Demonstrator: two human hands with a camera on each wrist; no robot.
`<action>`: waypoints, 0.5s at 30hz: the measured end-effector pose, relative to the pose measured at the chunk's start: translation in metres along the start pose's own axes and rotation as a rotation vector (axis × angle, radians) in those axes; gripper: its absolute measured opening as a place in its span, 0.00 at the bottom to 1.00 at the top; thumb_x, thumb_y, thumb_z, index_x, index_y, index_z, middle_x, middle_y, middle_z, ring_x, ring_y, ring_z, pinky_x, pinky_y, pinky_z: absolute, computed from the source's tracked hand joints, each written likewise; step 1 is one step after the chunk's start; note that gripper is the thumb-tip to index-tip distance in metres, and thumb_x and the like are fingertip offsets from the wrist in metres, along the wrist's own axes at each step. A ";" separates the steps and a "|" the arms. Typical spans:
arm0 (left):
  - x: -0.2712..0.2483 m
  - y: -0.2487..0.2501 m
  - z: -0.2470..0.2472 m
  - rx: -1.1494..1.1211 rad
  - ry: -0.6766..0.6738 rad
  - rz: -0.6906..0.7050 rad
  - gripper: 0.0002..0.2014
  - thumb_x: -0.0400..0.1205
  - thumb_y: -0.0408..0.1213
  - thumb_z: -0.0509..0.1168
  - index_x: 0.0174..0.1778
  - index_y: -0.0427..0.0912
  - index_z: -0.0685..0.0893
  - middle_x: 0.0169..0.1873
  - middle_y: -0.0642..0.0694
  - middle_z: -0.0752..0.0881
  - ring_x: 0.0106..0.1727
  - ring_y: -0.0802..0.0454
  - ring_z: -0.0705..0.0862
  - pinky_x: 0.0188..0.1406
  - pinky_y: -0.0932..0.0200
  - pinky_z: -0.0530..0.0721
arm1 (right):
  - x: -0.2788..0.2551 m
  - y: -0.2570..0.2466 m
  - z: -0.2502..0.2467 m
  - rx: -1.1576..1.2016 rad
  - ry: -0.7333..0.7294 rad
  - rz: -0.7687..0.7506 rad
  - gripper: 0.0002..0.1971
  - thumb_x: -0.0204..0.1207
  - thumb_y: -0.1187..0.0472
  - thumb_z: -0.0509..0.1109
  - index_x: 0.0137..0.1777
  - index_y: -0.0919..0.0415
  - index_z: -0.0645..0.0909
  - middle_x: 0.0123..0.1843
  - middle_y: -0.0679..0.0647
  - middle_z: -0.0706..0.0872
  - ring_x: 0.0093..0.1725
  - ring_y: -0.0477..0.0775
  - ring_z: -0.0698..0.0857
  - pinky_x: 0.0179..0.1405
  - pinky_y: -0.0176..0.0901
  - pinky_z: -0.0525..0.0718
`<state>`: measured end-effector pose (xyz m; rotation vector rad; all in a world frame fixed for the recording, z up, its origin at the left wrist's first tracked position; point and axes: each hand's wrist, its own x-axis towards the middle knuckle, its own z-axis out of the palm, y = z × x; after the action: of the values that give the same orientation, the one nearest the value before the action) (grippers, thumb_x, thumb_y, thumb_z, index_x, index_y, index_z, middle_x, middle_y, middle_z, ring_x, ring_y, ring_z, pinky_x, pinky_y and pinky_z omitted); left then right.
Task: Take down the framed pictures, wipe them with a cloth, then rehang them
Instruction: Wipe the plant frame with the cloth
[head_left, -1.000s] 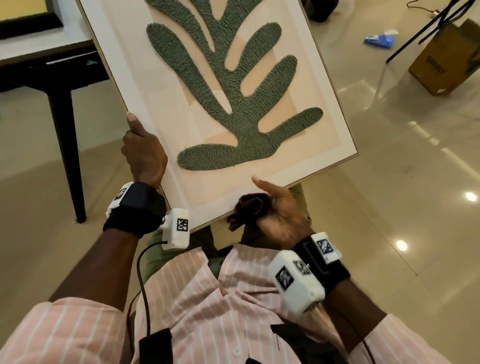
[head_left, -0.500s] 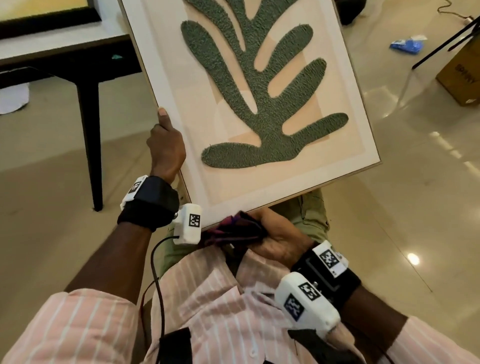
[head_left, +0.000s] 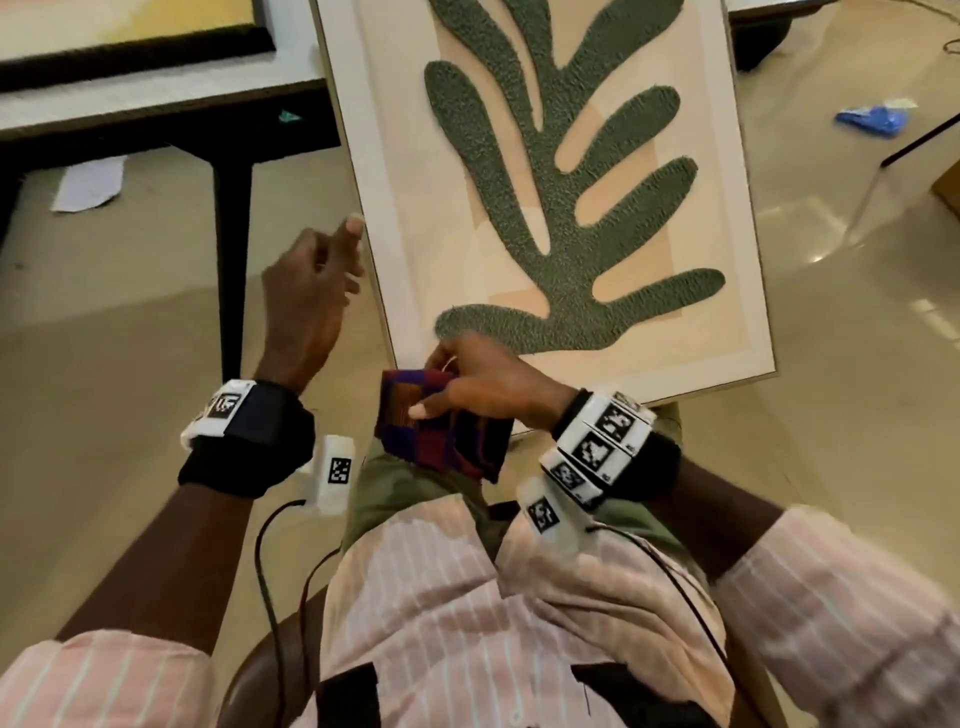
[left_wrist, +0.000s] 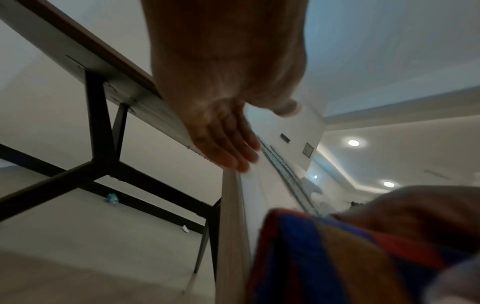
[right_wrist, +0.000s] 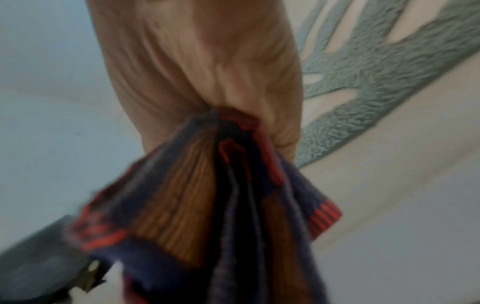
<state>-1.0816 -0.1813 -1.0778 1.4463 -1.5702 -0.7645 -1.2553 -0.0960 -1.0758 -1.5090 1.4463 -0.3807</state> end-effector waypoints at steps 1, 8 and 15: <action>-0.009 0.003 -0.003 -0.094 -0.176 -0.025 0.29 0.74 0.70 0.61 0.46 0.44 0.83 0.41 0.44 0.89 0.39 0.46 0.88 0.41 0.49 0.85 | 0.004 -0.009 0.000 -0.051 0.001 -0.021 0.17 0.65 0.56 0.84 0.51 0.60 0.85 0.49 0.55 0.89 0.46 0.52 0.87 0.43 0.43 0.86; -0.045 -0.042 -0.025 -0.092 -0.571 -0.152 0.24 0.58 0.58 0.82 0.40 0.44 0.90 0.38 0.48 0.91 0.42 0.54 0.88 0.40 0.62 0.88 | 0.022 -0.013 0.004 -0.066 0.033 -0.056 0.25 0.56 0.63 0.88 0.52 0.60 0.82 0.47 0.52 0.86 0.47 0.52 0.84 0.43 0.48 0.86; -0.058 -0.046 -0.009 0.298 0.015 -0.097 0.21 0.68 0.56 0.79 0.42 0.45 0.82 0.37 0.53 0.86 0.38 0.56 0.84 0.34 0.64 0.79 | 0.027 0.009 0.010 -0.247 0.256 -0.206 0.17 0.61 0.61 0.87 0.47 0.61 0.85 0.42 0.52 0.85 0.41 0.48 0.82 0.32 0.28 0.77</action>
<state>-1.0538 -0.1304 -1.1245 1.7494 -1.6639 -0.5902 -1.2464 -0.1139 -1.0977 -1.8712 1.5843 -0.5523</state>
